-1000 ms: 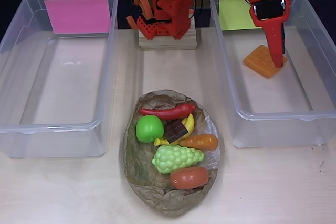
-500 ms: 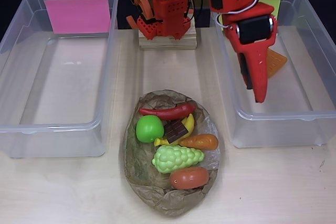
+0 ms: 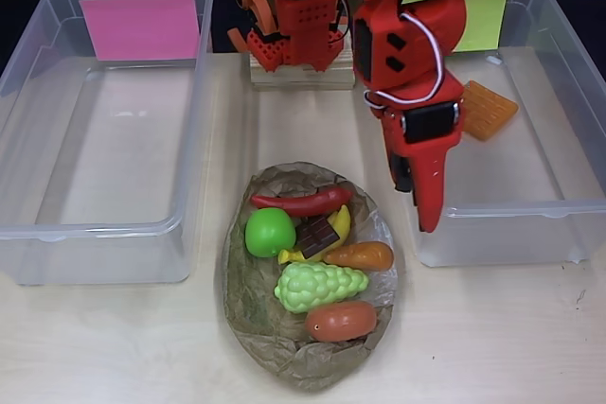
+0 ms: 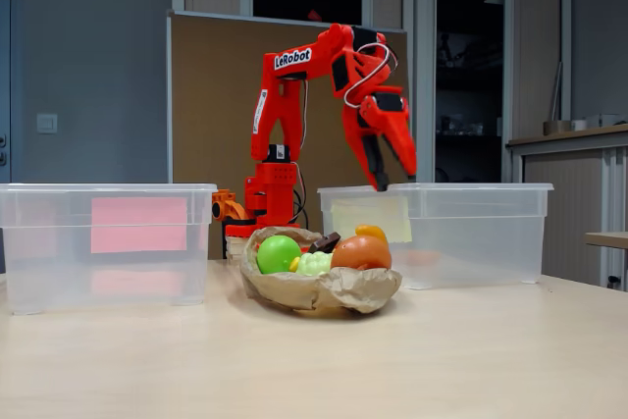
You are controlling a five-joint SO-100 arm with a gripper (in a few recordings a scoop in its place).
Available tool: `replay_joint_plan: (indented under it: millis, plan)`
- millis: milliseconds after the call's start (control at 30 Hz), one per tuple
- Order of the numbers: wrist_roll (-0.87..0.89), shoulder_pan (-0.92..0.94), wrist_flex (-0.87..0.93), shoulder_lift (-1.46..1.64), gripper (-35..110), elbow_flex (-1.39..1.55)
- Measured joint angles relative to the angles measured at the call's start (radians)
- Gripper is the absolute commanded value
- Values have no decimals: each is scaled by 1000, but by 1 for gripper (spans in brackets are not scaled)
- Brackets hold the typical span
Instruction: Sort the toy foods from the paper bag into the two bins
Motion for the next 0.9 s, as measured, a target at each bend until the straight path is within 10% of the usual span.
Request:
replay_joint_plan:
  millis: [900]
  plan:
    - [14,77,69,-336,28,-207]
